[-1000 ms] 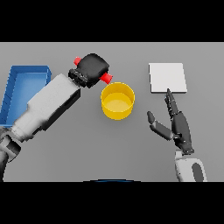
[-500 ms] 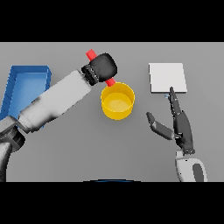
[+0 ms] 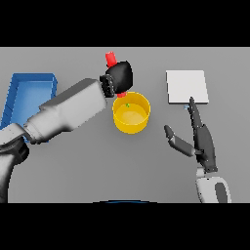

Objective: Pick up the red beaker and tilt it to pour out 1 green nut into yellow bowl. Pick up the yellow bowl and place it on the metallic measuring scale.

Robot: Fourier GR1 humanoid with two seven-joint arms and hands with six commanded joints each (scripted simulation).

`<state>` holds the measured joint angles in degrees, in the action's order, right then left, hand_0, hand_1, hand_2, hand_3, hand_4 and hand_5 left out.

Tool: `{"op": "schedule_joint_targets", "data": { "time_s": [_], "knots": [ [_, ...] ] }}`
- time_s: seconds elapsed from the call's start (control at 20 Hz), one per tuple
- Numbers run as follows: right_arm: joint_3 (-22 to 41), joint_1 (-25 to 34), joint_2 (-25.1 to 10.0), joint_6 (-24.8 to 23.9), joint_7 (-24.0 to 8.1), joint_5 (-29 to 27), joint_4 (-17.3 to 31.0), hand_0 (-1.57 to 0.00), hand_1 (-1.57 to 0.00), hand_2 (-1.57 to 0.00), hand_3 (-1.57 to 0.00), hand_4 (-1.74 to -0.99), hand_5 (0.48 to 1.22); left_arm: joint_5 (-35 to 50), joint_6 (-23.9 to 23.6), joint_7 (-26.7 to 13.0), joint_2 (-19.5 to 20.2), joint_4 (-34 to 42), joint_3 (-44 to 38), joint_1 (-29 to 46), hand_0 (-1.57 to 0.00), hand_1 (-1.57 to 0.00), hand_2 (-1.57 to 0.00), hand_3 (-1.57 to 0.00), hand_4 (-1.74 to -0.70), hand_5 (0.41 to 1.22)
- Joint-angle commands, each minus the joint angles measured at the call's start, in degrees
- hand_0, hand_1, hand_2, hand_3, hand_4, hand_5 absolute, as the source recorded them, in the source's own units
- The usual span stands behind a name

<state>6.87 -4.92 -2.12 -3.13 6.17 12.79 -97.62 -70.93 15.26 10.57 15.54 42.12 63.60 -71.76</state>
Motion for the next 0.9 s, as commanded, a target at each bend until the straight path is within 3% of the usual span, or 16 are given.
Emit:
{"op": "schedule_joint_targets", "data": {
  "time_s": [0.0, 0.15, 0.3, 0.45, 0.7, 0.85],
  "knots": [
    [0.1, 0.2, 0.5, 0.0, -0.6, -0.2, 0.4, 0.00, 0.00, 0.00, 0.00, -1.136, 0.579, -0.6, 0.2, 0.2, 0.0, -0.2, 0.4, -0.6, -1.57, -1.57, -1.57, -1.57, -1.73, 1.221],
    [-0.7, 0.6, 0.2, -0.1, -0.5, -0.8, 0.8, 0.00, 0.00, 0.00, 0.00, -1.130, 0.577, -3.6, -0.6, 0.3, -1.2, -0.8, 2.9, -2.6, -1.57, -1.57, -1.57, -1.57, -1.73, 1.221],
    [0.0, 0.2, 0.5, -0.7, -0.4, 0.3, 0.1, 0.00, 0.00, 0.00, 0.00, -1.138, 0.572, -5.6, -1.3, 3.0, -1.6, -2.1, 3.9, -7.5, -1.57, -1.57, -1.57, -1.57, -1.73, 1.221],
    [-0.1, 1.3, 0.6, -0.7, -1.1, 0.3, 0.4, 0.00, 0.00, 0.00, 0.00, -1.135, 0.563, -6.5, -1.7, 5.5, 0.1, -4.2, 2.6, -14.9, -1.57, -1.57, -1.57, -1.57, -1.73, 1.221],
    [0.1, 1.1, 0.4, 0.4, -0.6, -0.7, 0.3, 0.00, 0.00, 0.00, 0.00, -1.117, 0.554, -0.9, -4.1, 3.1, 4.3, -13.6, -8.0, -22.6, -1.57, -1.57, -1.57, -1.57, -1.72, 1.221],
    [0.6, 1.8, 0.6, 1.1, 0.6, -0.9, 1.4, 0.00, 0.00, 0.00, 0.00, -1.102, 0.572, 8.3, 0.2, -1.8, 6.6, -21.1, -19.7, -25.4, -1.57, -1.57, -1.57, -1.52, -1.73, 1.221]
  ]
}}
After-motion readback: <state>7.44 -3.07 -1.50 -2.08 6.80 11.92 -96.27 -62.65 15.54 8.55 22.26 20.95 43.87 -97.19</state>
